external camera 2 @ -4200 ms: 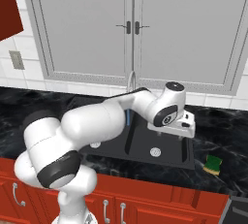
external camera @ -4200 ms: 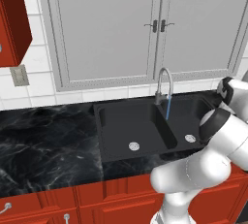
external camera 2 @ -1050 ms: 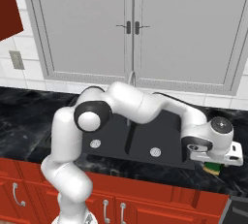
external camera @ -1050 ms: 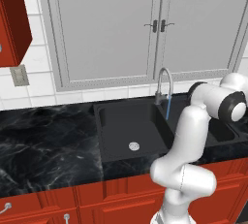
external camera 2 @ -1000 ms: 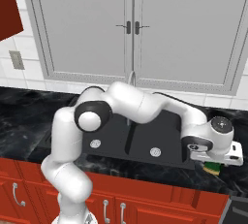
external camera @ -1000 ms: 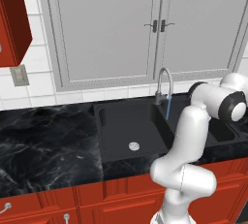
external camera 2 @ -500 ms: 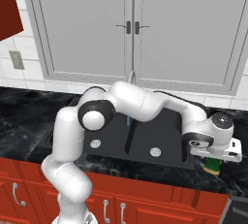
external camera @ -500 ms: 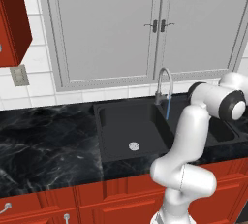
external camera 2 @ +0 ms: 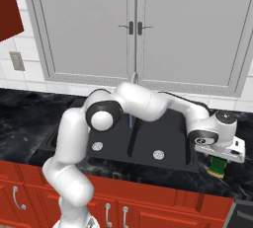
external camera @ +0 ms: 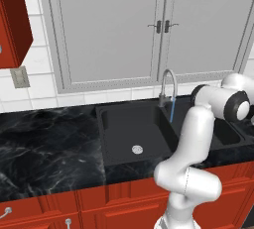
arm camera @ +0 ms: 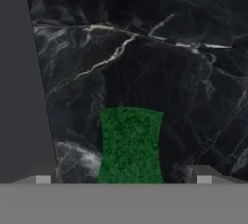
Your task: Soak the sponge with water for a few seconds and then drop it inside the sink.
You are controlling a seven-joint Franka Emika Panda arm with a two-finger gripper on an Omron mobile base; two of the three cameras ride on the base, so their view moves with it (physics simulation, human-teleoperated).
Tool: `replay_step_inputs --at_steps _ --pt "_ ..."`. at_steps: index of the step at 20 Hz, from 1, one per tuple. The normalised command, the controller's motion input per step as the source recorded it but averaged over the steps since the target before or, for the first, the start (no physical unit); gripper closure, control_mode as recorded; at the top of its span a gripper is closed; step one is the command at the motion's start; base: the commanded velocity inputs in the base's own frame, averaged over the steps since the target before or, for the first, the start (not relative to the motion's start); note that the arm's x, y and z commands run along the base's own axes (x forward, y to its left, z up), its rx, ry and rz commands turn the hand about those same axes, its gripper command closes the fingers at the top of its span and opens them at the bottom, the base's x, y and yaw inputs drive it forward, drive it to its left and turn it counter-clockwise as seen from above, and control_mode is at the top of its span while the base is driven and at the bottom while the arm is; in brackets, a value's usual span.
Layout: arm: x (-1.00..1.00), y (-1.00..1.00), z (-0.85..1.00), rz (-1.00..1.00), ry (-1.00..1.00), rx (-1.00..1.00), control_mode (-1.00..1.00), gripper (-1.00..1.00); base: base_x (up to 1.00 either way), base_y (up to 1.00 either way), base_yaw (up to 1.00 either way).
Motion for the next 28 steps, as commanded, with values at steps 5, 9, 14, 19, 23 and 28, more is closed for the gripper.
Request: replay_step_inputs --at_steps 5,9,14,19,23,28 --pt "0.02 -0.22 -0.31 0.0 0.0 0.1 -1.0 -1.0 0.0 0.0 0.0" --pt "-0.01 -0.16 -0.15 0.0 0.0 0.12 -1.0 -1.0 0.0 0.0 0.0" --pt "0.0 -0.06 -0.01 0.0 0.0 0.05 -1.0 -1.0 0.0 0.0 0.0" --pt "0.0 0.0 0.0 0.0 0.01 0.0 -1.0 -1.0 0.0 0.0 0.0" --pt "0.0 0.0 0.0 0.0 0.03 -0.02 -1.0 -1.0 0.0 0.0 0.0" --pt "0.0 0.0 -0.01 0.0 0.03 0.0 -1.0 -1.0 0.0 0.0 0.0"
